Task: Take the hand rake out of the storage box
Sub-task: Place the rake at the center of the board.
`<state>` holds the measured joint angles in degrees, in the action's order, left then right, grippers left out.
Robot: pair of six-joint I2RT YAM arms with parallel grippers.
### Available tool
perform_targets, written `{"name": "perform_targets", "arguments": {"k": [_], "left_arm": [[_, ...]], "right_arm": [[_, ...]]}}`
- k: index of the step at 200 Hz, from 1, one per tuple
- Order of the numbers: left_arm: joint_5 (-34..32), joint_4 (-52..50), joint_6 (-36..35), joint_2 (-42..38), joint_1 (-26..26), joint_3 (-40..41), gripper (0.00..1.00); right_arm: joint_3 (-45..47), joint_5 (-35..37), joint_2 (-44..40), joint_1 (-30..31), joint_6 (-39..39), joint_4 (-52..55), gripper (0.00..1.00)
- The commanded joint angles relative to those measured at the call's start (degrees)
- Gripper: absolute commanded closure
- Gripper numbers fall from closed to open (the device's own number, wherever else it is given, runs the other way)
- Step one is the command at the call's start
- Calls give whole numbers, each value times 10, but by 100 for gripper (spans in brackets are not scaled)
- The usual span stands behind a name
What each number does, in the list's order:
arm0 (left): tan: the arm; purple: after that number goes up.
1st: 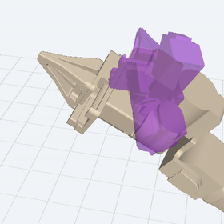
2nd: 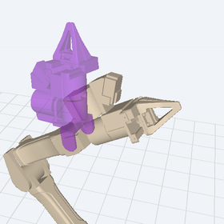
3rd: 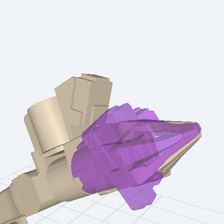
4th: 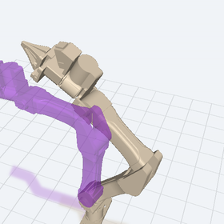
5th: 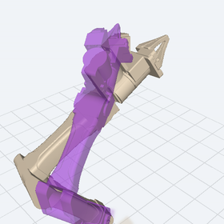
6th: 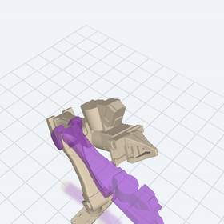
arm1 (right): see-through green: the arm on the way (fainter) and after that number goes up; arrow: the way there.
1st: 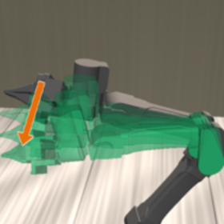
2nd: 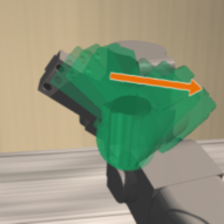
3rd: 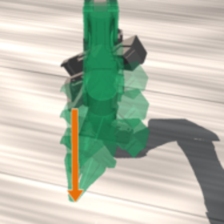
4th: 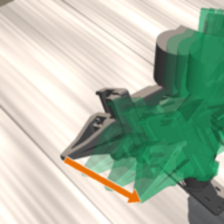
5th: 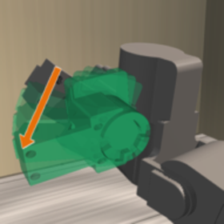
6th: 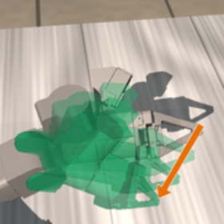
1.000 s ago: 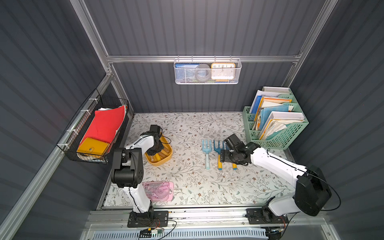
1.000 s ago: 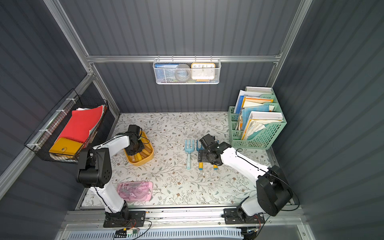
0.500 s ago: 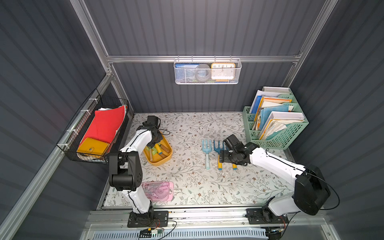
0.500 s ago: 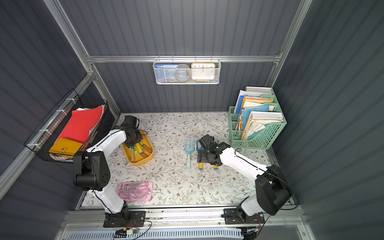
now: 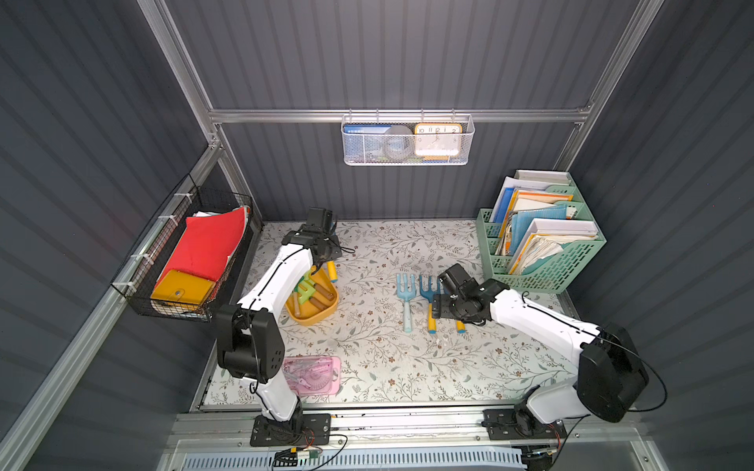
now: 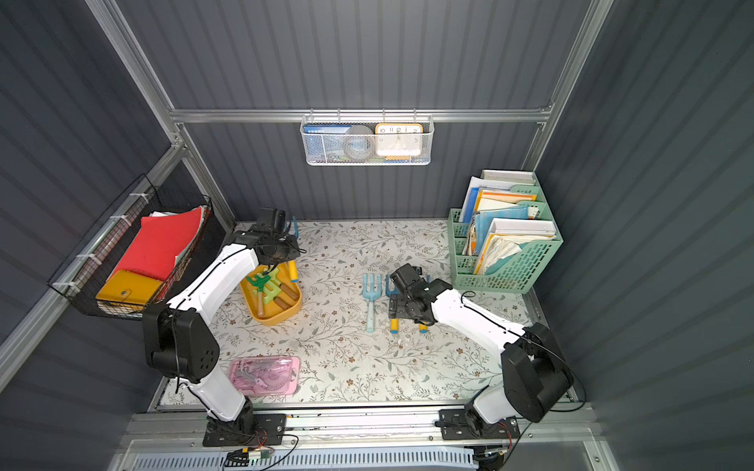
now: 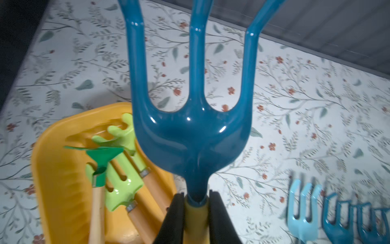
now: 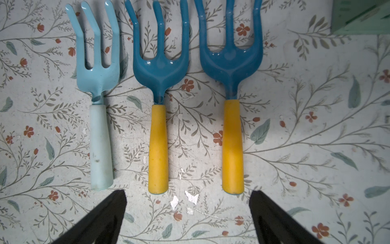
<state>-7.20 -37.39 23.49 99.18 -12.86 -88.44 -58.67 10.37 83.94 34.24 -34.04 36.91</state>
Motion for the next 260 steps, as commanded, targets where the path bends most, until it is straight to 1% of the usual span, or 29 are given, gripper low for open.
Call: {"name": "perform_targets", "arguments": {"k": [1, 44, 47, 54, 82, 101, 126, 163, 192, 260], "left_arm": [[45, -10, -14, -23, -32, 23, 84], [69, 3, 2, -22, -99, 69, 84], [69, 4, 3, -21, -105, 90, 84], [69, 7, 7, -18, -115, 100, 84], [92, 40, 41, -15, -146, 140, 84], [94, 69, 71, -13, -167, 165, 84], [95, 101, 107, 3, -177, 185, 84], [85, 124, 128, 33, -199, 185, 84], [83, 129, 133, 49, -207, 186, 84], [73, 137, 130, 68, -207, 204, 84]], "right_arm": [[-13, 12, 3, -8, -1, 18, 4], [-7, 0, -7, -29, 5, 17, 4], [-8, 0, -7, -29, 5, 17, 4], [-8, 0, -7, -30, 6, 17, 4], [-5, -2, -5, -32, 5, 17, 4], [0, -3, -7, -33, 3, 14, 4], [2, -5, -7, -33, 2, 12, 4], [5, -4, -11, -33, 2, 12, 4], [9, -5, -12, -33, 1, 10, 4], [14, -9, -11, -33, -1, 4, 4]]}}
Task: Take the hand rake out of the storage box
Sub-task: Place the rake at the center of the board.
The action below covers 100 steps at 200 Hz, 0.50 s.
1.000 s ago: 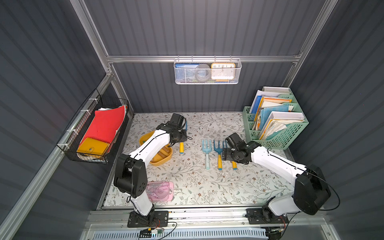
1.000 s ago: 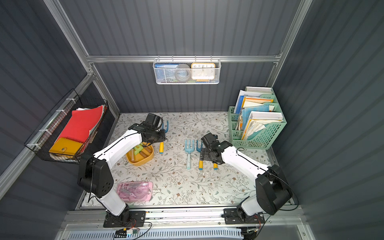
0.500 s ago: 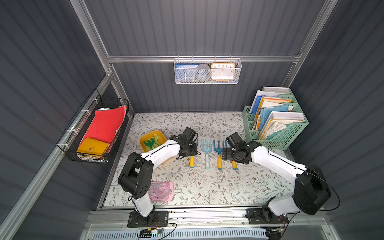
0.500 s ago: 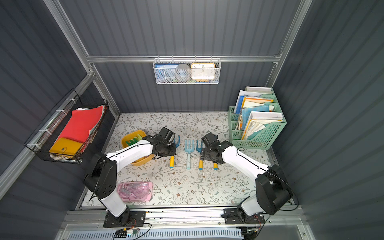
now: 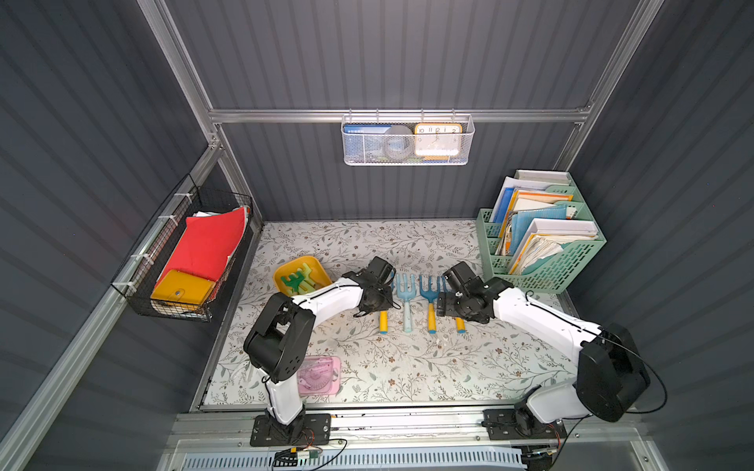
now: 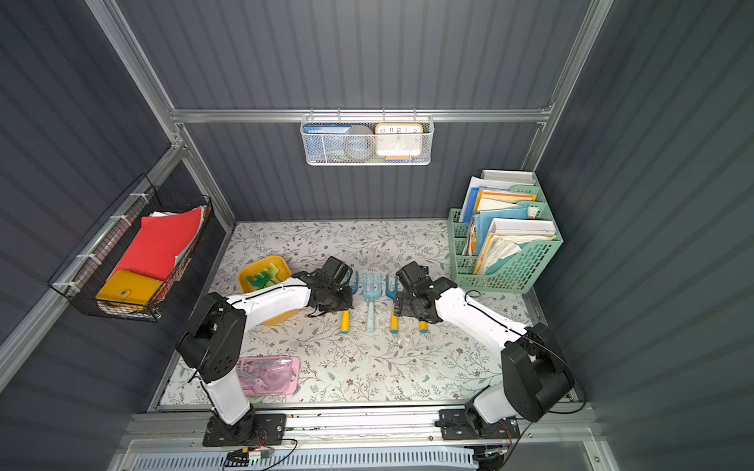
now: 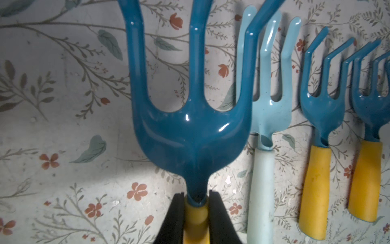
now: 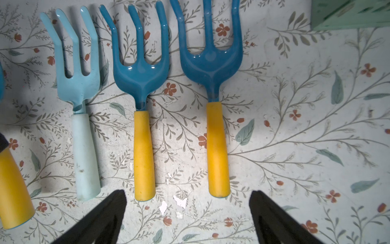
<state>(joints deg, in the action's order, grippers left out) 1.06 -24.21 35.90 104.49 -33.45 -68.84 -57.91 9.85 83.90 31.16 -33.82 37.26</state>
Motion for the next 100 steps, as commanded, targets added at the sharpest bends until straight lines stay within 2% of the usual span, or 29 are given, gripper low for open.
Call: {"name": "perform_targets", "arguments": {"k": [1, 100], "left_arm": [[-9, 6, 5, 16, -1, 9, 84], [-22, -7, -21, 51, -1, -9, 84]], "right_arm": [[6, -4, -11, -2, -3, 0, 4], [6, -12, -11, -2, -4, -2, 4]]}}
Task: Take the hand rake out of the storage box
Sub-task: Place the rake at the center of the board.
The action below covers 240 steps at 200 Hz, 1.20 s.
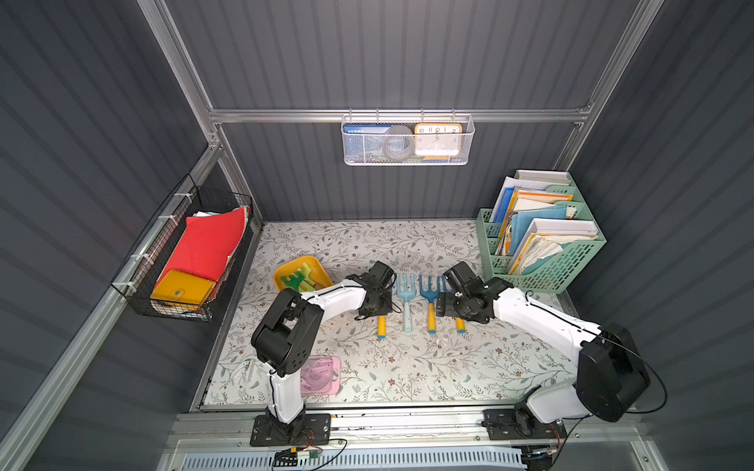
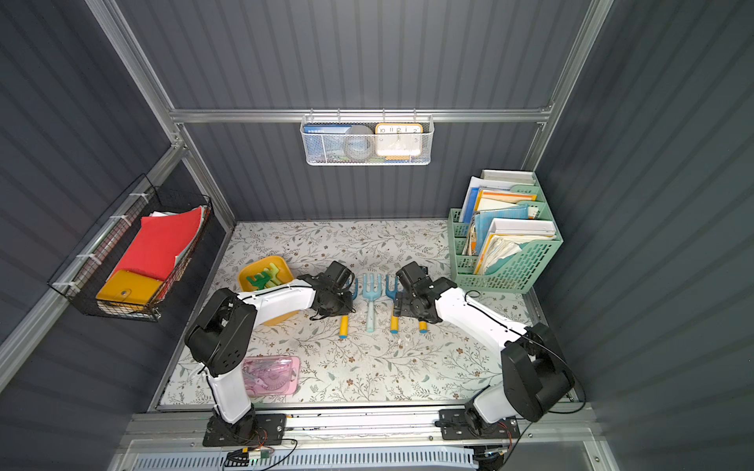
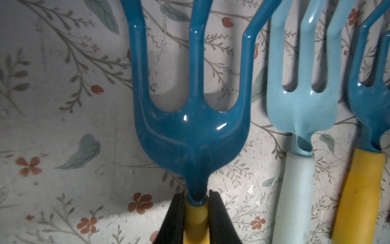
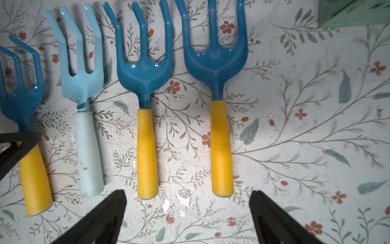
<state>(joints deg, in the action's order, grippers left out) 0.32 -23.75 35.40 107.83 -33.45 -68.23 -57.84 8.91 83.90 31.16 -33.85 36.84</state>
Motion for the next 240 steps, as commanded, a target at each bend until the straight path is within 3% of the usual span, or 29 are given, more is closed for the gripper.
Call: {"name": "perform_targets", "arguments": {"k": [1, 105, 188, 240], "left_arm": [[-14, -12, -16, 18, -1, -15, 84], [-8, -14, -10, 34, -1, -38, 82], [-6, -14, -10, 32, -1, -42, 74], [-7, -28, -10, 18, -1, -71, 63]], "right_arm": [[5, -3, -11, -2, -3, 2, 4], [8, -6, -13, -2, -3, 2, 4], [17, -1, -28, -2, -5, 3, 4], [4, -3, -23, -2, -2, 5, 4]]}}
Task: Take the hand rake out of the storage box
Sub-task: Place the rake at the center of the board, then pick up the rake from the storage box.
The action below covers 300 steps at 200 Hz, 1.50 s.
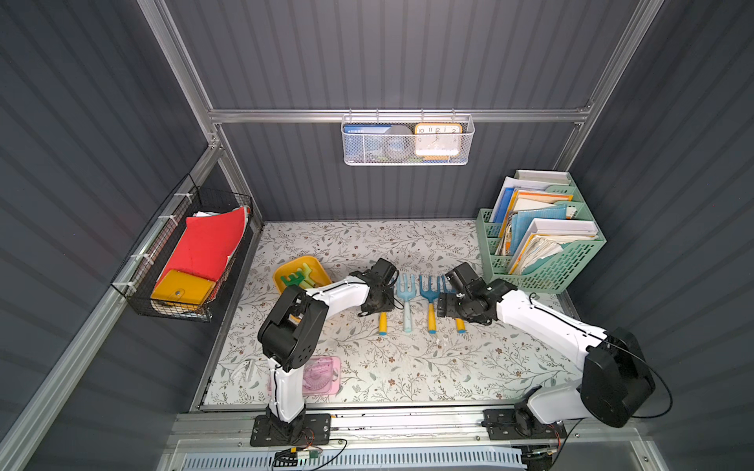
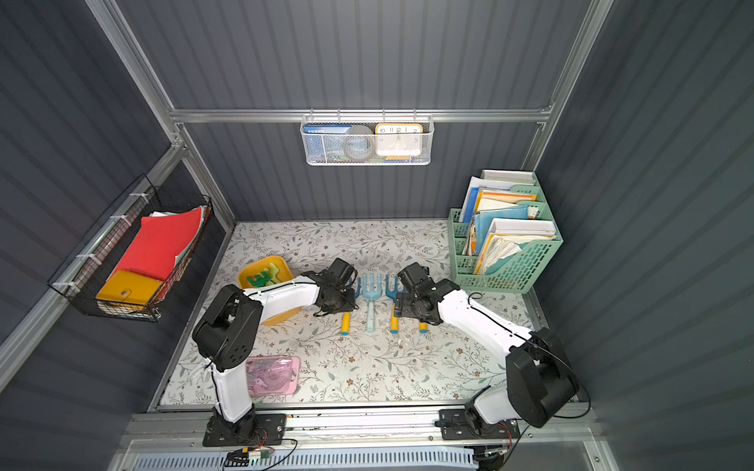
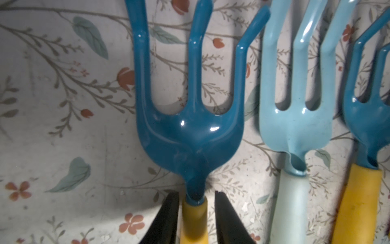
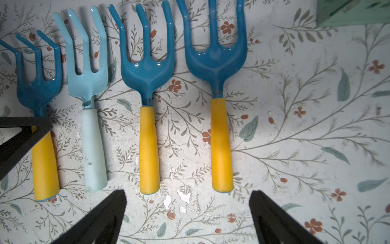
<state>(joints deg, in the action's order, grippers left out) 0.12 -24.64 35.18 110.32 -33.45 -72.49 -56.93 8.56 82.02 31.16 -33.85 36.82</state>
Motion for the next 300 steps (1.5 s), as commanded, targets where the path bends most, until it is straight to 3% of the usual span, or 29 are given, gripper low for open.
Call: {"name": "perform_targets", "arguments": {"k": [1, 50, 81, 137, 179, 300], "left_arm": [[-5, -19, -8, -7, -1, -29, 63], [-47, -76, -16, -30, 7, -90, 59], [-80, -101, -15, -64, 55, -111, 57], [-93, -105, -11, -144, 194, -53, 57], [-94, -117, -10, -160, 277, -19, 57], [-130, -117, -8, -158, 354, 64, 55]], "right_arm": [[-6, 0, -4, -2, -2, 5, 4], [-4, -1, 0, -2, -1, 6, 4], [-2, 2, -2, -2, 0, 8, 4], [0, -7, -2, -1, -1, 4, 4], [0, -8, -5, 0, 0, 4, 4], [2, -13, -11, 9, -5, -1, 4]]}}
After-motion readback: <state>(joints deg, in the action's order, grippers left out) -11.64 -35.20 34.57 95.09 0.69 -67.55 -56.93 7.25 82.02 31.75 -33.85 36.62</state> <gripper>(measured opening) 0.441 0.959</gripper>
